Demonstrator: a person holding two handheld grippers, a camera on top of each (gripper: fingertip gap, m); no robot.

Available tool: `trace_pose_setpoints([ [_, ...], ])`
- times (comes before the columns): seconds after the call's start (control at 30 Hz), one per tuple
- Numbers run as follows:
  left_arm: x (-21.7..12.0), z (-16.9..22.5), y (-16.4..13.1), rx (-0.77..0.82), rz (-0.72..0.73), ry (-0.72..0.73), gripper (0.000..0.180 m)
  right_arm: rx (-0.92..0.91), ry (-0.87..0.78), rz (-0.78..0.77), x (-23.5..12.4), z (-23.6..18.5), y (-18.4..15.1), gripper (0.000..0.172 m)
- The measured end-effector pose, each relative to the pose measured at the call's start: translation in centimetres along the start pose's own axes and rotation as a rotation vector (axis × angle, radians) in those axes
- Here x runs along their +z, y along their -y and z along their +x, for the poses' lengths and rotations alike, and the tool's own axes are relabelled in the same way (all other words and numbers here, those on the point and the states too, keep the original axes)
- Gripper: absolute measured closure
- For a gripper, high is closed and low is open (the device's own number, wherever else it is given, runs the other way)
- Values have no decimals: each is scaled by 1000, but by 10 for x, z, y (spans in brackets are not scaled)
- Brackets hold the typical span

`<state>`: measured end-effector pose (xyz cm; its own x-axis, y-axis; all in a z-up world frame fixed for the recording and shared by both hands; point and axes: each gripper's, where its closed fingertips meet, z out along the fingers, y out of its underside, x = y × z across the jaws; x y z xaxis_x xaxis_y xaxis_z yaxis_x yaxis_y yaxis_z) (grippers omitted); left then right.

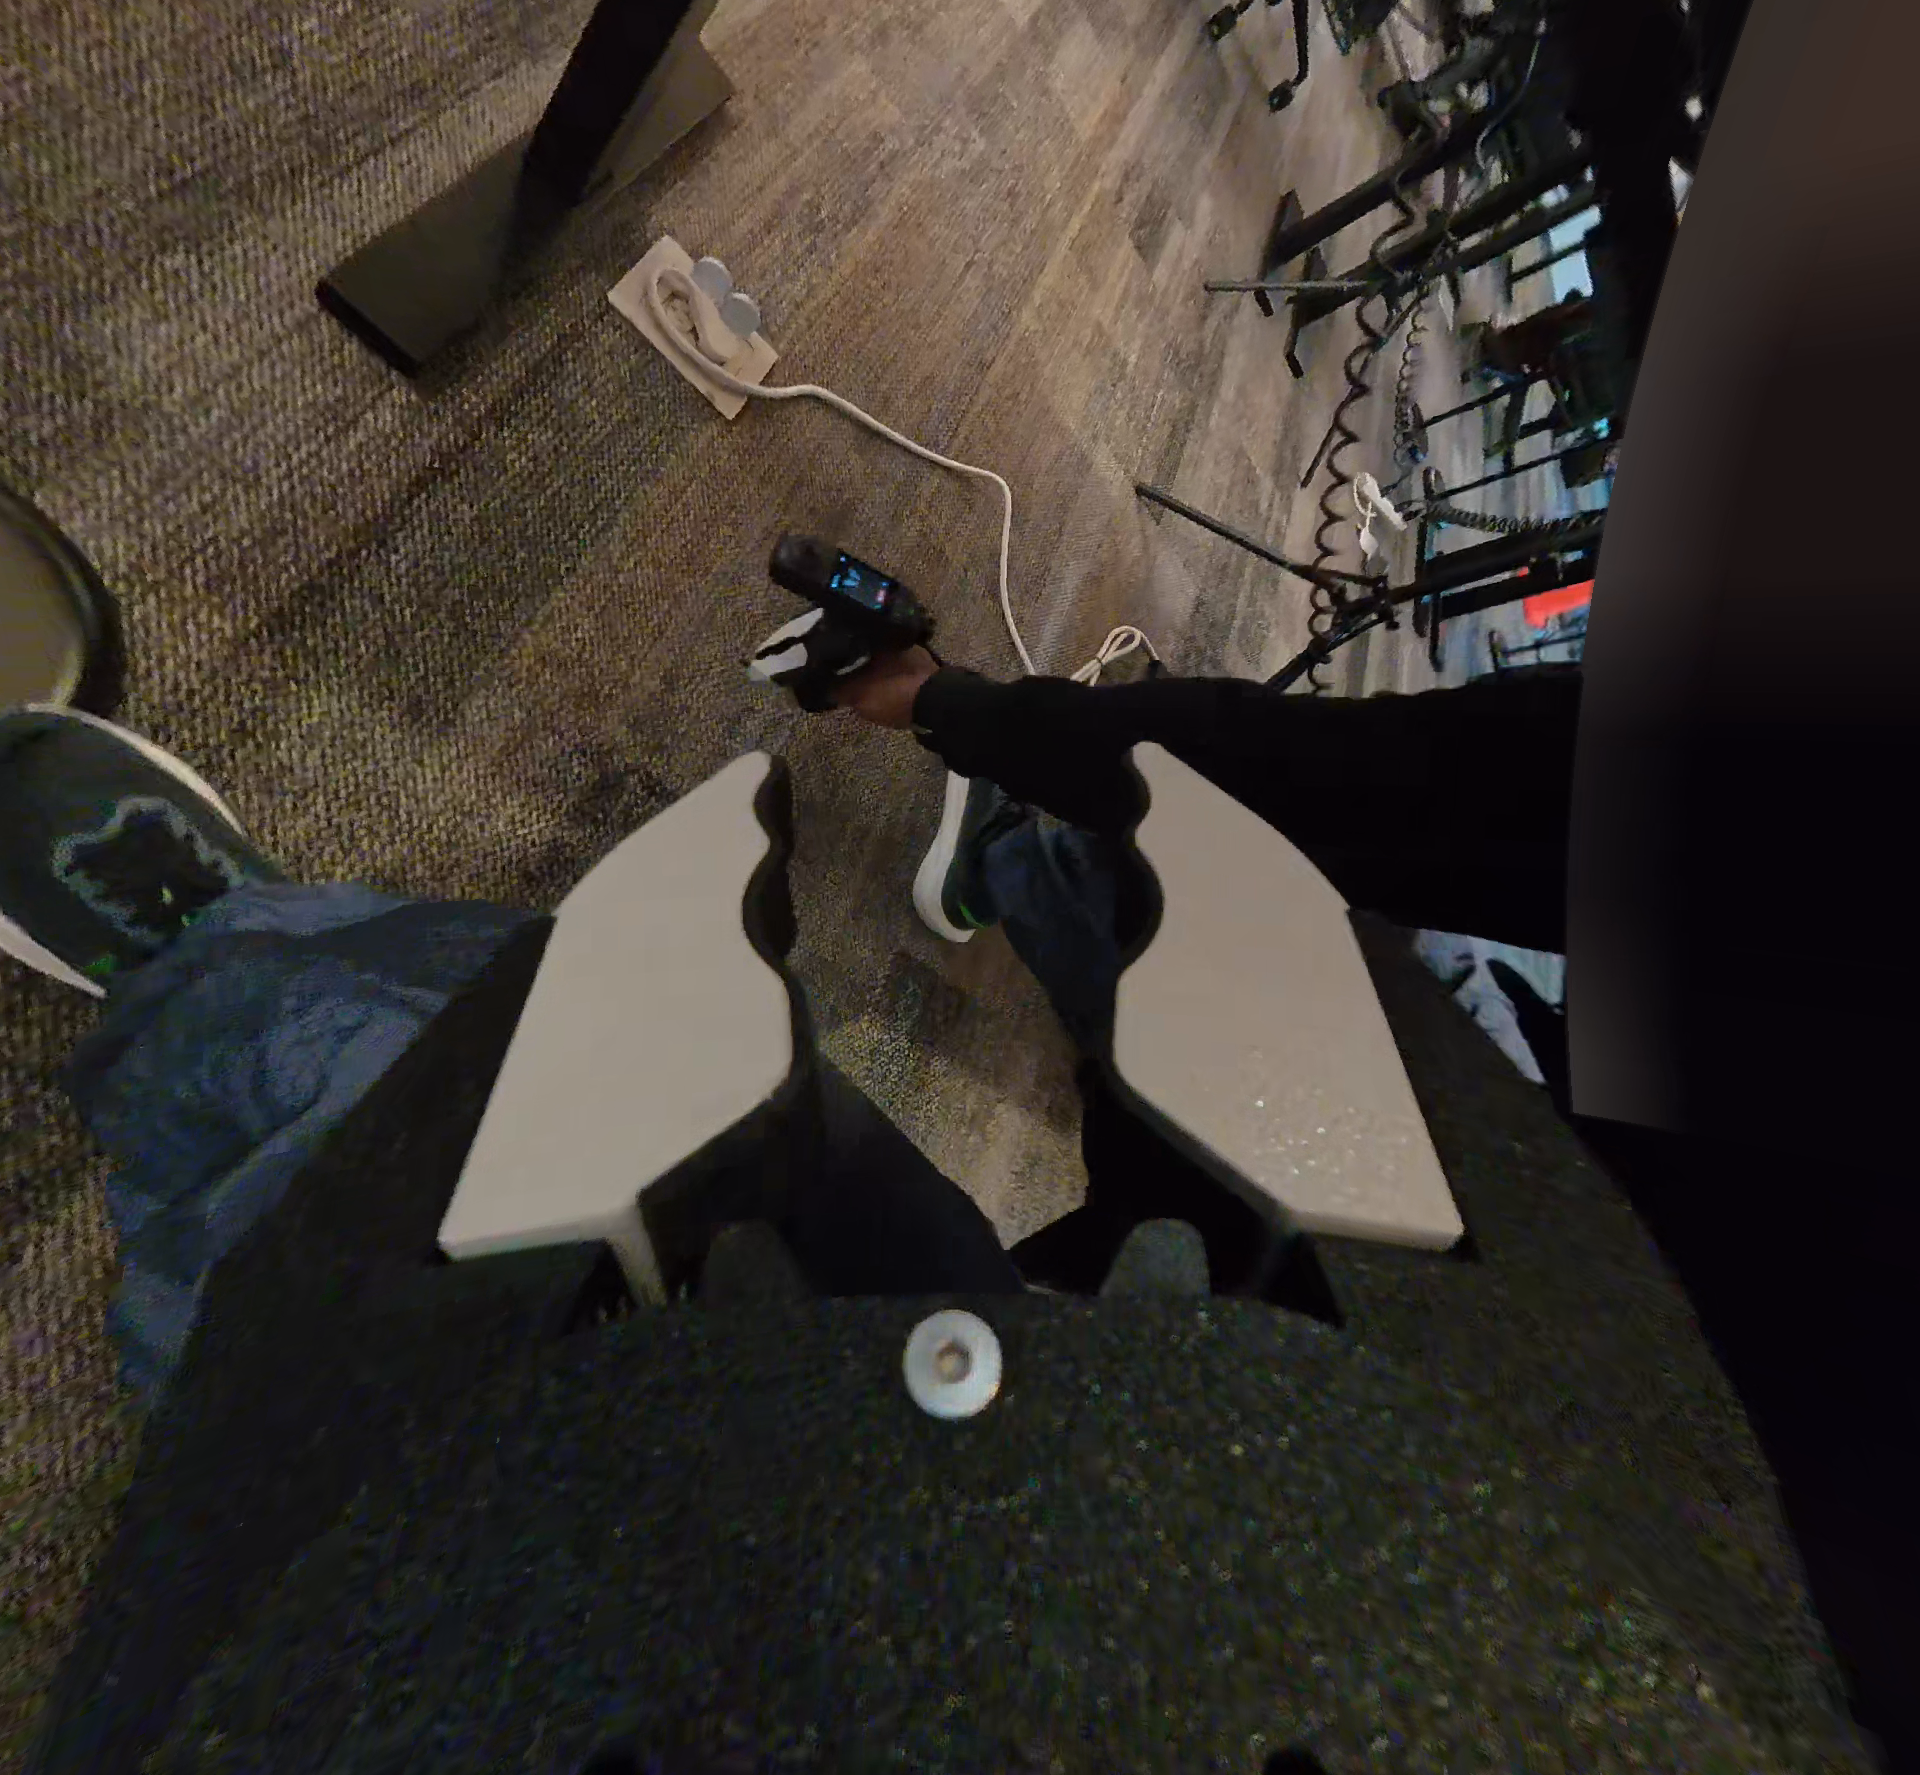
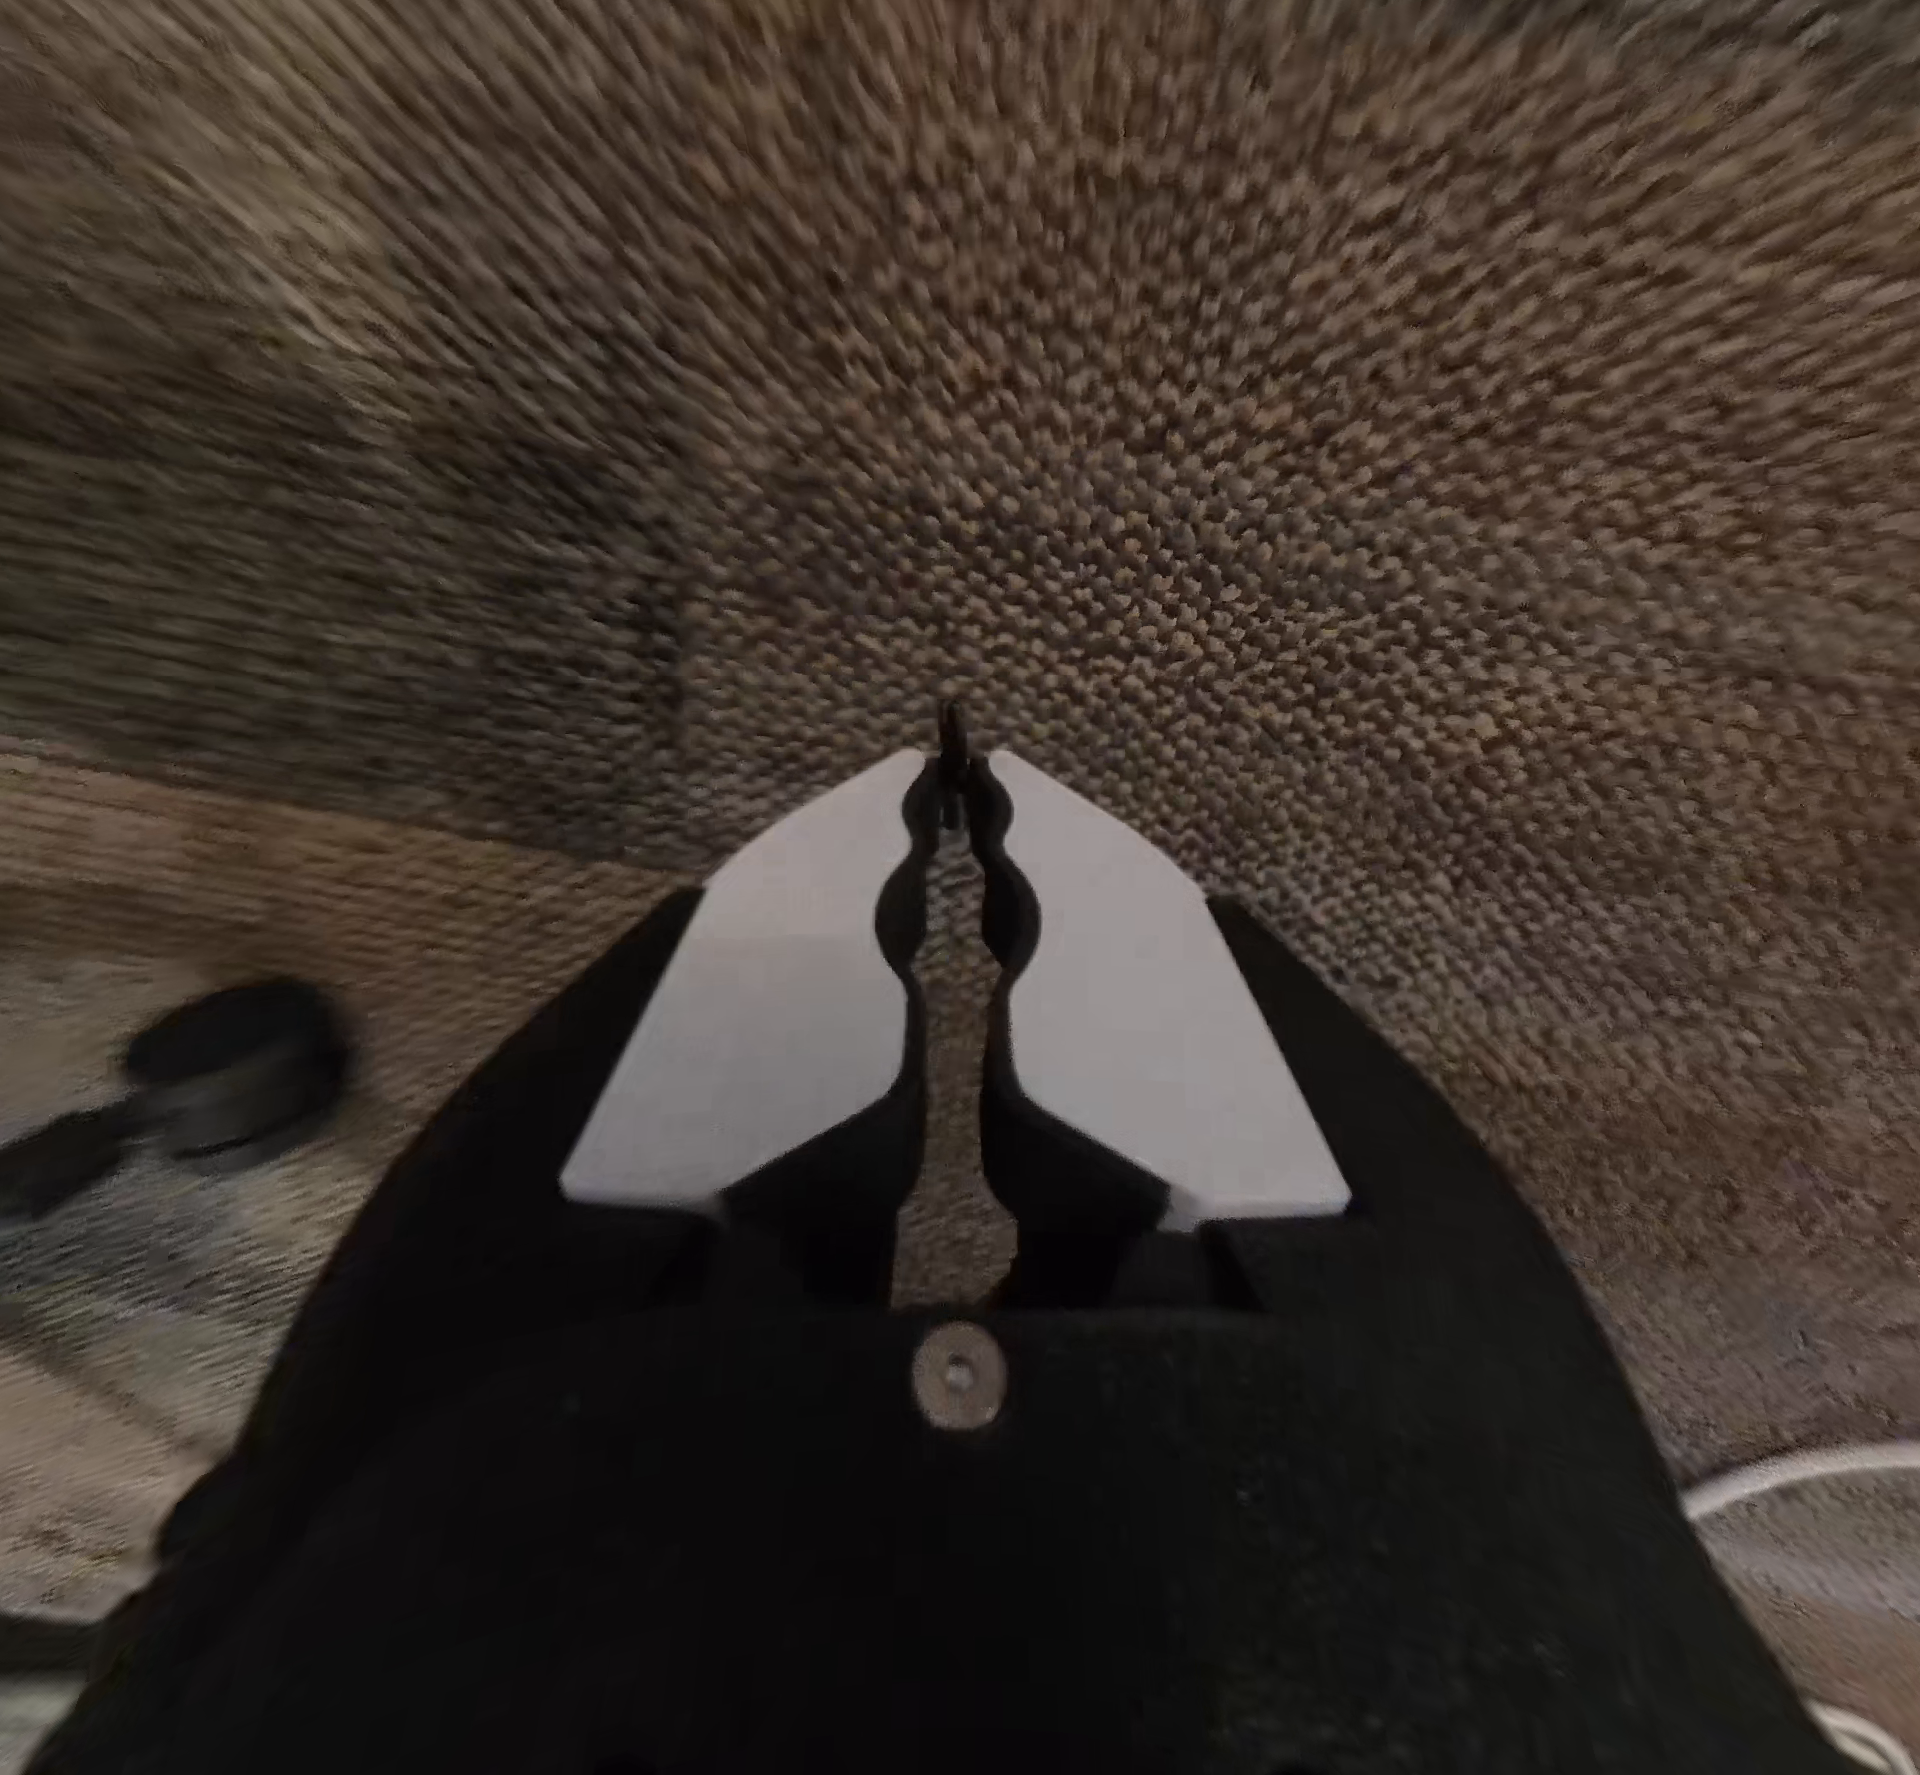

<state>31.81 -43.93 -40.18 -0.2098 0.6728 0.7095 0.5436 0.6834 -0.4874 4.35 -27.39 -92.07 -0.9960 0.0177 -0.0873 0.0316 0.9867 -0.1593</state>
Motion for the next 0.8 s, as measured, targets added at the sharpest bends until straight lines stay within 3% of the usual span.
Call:
trace_pose_setpoints([
  [0.07, 10, 29, 13, 33, 13, -65, 119, -32, -15, 50, -56, -10, 17, 167],
  [0.17, 17, 104, 51, 69, 83, -264, 119, -122, -101, 99, -153, -22, 43, 167],
  [0.33, 12, 204, 103, 376, 258, -337, 124, -219, -234, 204, -319, -66, 74, 167],
  [0.57, -6, 283, 74, 665, 459, -402, 133, -242, -296, 392, -499, -163, 46, 167],
  [0.8, -7, 369, 34, 840, 461, -560, 129, -64, -211, 690, -682, -235, -33, 167],
])
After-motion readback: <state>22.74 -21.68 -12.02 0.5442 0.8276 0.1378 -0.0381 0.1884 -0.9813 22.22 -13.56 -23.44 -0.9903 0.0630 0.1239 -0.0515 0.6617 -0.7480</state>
